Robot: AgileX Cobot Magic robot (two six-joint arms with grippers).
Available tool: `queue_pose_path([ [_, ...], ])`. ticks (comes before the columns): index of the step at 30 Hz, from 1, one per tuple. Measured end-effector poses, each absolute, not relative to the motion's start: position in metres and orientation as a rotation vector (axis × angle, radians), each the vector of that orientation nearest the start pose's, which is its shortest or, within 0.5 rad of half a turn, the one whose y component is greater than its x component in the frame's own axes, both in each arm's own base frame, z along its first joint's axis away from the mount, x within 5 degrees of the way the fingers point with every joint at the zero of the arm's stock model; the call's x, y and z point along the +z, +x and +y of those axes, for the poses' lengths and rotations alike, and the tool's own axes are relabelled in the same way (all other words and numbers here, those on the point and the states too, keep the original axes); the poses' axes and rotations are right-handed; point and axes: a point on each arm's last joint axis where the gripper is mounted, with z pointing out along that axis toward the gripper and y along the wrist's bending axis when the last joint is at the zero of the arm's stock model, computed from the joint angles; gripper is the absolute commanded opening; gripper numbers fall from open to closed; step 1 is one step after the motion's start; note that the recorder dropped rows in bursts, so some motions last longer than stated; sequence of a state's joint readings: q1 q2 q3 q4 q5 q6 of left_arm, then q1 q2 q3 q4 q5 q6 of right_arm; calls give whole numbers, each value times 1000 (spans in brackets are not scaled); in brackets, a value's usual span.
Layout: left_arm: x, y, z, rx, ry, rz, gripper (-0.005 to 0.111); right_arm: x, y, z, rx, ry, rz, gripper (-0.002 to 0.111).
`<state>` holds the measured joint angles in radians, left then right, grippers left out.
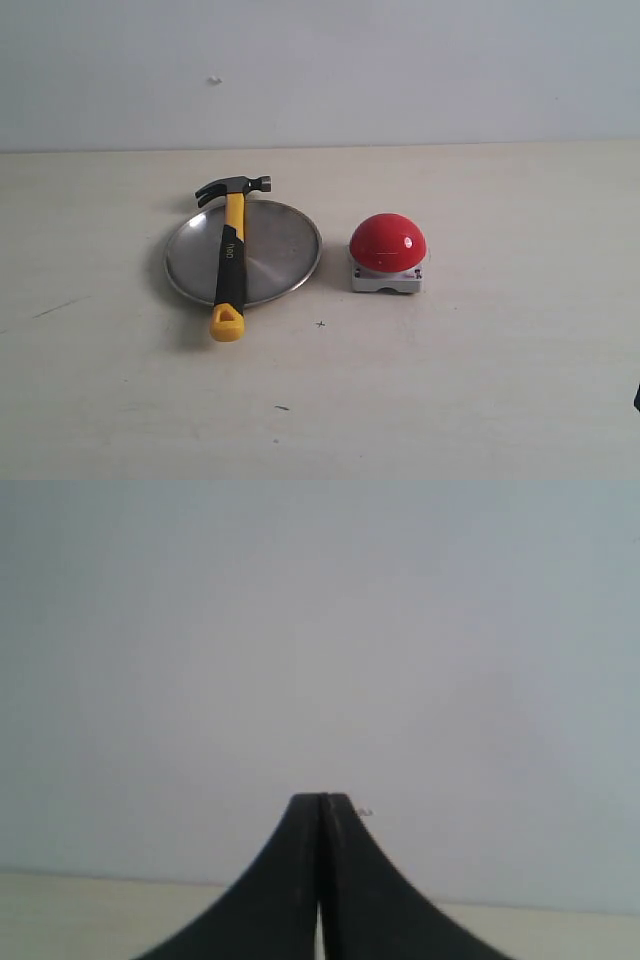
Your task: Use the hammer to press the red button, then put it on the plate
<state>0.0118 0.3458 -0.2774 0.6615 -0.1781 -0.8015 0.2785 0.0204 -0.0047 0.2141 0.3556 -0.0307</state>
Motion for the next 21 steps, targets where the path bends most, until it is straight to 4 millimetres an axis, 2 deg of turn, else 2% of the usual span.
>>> queue_pose_path([
  [6,293,55,-6,-158,-30,1287,0,182,50,21,381,-153,1858,0],
  [10,286,41,-3,-131,-55,1250,0,182,50,21,381,-153,1858,0],
  [14,277,41,1,-101,-92,1295,0,182,50,21,381,-153,1859,0],
  [21,252,48,1,-151,-153,1384,0,182,50,21,381,-153,1859,0],
])
